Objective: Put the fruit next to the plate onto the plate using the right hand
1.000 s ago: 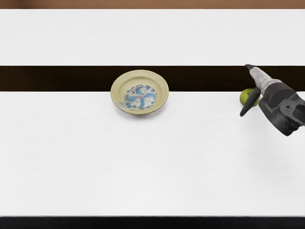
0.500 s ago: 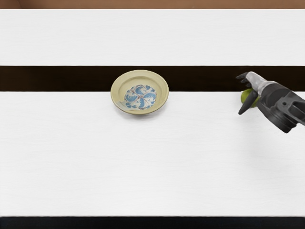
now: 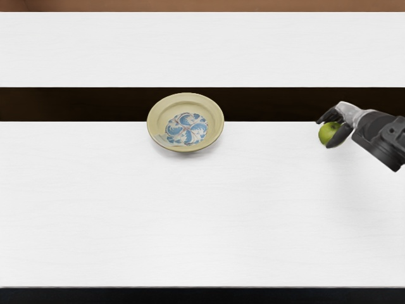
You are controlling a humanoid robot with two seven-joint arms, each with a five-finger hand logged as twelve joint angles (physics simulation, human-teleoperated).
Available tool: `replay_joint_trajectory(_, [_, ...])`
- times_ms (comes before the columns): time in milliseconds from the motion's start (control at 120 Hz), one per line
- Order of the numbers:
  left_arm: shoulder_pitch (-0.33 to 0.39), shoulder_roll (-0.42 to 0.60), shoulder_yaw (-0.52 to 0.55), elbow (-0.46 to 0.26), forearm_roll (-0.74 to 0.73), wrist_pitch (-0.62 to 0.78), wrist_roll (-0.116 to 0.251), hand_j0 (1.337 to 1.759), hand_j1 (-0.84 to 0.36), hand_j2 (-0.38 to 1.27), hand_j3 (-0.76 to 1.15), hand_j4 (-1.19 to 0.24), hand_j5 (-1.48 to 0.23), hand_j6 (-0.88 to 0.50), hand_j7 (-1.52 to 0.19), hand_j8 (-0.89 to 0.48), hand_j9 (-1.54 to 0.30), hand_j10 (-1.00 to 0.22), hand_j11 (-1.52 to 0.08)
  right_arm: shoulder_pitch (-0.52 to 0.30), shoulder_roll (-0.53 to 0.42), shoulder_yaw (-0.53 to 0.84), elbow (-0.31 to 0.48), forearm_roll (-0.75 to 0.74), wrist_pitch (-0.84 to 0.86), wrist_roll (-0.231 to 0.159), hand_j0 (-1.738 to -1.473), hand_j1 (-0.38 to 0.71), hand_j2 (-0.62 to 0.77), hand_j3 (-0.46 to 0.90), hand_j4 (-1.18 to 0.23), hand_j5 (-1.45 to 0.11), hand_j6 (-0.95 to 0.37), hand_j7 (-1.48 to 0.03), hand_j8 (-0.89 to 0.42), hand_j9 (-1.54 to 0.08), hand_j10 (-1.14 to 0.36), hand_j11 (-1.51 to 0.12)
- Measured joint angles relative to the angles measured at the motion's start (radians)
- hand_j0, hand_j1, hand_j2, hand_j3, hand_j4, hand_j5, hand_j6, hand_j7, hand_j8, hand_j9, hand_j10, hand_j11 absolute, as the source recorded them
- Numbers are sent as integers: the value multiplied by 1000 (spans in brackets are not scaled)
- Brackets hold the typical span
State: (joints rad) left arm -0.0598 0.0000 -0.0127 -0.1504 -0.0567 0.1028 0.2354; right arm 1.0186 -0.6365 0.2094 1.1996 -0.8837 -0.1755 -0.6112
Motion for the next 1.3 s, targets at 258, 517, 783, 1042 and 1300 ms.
replay_joint_trajectory(258, [0,0,0,0,0,0,0,1658,343,1,0,-6,-7,-6,-7,-6,-7,-6,-7,1,0,0,-3,28,19,1,-1647,243,-2,-1,-665,-713,-301,-783,-277,-750,-370,-784])
replay_joint_trajectory(517, [0,0,0,0,0,0,0,1658,342,1,0,-6,-8,-6,-8,-6,-7,-6,-7,7,-10,44,3,59,78,1,-1652,214,235,0,-645,-818,-432,-826,-393,-832,-511,-850])
replay_joint_trajectory(783, [0,0,0,0,0,0,0,1658,343,1,0,-6,-7,-6,-7,-6,-7,-6,-7,39,-10,85,22,91,141,0,-1653,170,173,0,-632,-859,-436,-838,-402,-861,-539,-874])
replay_joint_trajectory(1042, [0,0,0,0,0,0,0,1658,343,1,0,-6,-7,-6,-7,-6,-7,-6,-7,52,42,95,49,97,140,1,-1656,189,269,1,-627,-873,-452,-841,-419,-875,-568,-886])
replay_joint_trajectory(1300, [0,0,0,0,0,0,0,1658,343,1,0,-6,-7,-6,-7,-6,-7,-6,-7,70,126,141,60,99,136,1,-1658,222,352,1,-621,-882,-455,-842,-418,-879,-568,-890])
